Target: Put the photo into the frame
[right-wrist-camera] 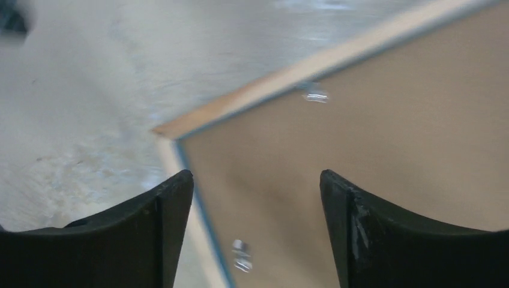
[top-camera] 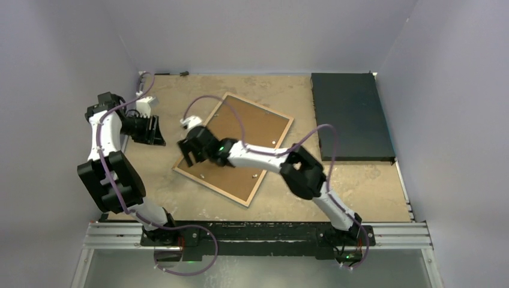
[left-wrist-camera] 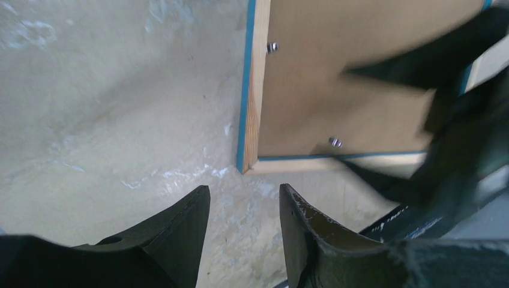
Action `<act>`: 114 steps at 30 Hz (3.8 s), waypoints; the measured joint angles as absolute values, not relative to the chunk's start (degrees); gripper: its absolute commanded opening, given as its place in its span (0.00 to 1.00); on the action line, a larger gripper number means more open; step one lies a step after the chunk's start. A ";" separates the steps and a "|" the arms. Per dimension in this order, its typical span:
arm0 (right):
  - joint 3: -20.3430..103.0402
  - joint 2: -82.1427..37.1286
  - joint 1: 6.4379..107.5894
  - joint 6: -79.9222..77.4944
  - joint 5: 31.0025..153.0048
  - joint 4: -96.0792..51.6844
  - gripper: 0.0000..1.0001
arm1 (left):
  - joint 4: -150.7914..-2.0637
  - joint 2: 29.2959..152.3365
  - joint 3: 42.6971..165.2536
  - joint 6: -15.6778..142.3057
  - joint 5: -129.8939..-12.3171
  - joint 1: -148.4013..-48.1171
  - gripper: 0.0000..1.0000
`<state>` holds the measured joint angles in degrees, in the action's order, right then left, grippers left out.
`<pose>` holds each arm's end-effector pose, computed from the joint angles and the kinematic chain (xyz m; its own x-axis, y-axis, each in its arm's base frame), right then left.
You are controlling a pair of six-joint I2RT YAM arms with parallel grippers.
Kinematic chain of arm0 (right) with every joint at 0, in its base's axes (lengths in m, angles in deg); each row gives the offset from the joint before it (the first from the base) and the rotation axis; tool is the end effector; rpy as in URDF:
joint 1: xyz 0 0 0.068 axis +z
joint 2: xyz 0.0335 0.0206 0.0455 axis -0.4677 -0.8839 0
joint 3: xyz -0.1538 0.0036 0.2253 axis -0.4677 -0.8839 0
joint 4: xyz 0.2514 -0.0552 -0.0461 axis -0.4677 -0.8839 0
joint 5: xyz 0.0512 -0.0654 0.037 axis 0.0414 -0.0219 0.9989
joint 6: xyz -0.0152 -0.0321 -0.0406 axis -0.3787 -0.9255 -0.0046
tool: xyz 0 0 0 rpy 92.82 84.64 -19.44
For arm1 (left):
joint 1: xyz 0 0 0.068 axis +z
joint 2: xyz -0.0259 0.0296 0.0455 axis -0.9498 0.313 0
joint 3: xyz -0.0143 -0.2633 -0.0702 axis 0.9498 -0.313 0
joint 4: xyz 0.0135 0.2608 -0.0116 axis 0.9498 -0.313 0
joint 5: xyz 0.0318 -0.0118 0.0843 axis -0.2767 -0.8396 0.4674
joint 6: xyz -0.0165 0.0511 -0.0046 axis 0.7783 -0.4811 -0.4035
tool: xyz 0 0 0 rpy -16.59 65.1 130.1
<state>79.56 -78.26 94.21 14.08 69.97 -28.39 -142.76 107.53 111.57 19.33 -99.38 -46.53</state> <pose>0.2313 0.5055 0.1997 -0.4860 -0.2007 -0.8506 -0.6666 0.7145 0.2123 0.2855 0.1111 0.2838 -0.8595 0.0709 -0.5062 0.2878 0.8856 -0.3645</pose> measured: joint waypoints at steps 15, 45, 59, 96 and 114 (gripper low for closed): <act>67.82 -63.33 53.62 12.33 75.02 -20.74 0.99 | -139.92 100.62 87.38 7.11 -88.69 -48.47 0.45; 28.80 -51.29 47.55 22.10 84.99 -5.70 0.99 | -111.37 112.73 89.63 28.10 -77.06 -60.69 0.44; 10.53 -33.00 61.67 33.45 77.05 -13.22 0.99 | -105.08 119.88 97.41 32.84 -75.18 -62.57 0.44; 43.58 -53.19 77.38 35.89 82.52 -17.57 0.97 | -121.93 118.89 108.19 25.28 -99.79 -55.92 0.40; 41.18 -53.10 78.23 36.66 87.08 -14.23 0.97 | -114.74 132.29 111.97 36.10 -103.49 -57.61 0.12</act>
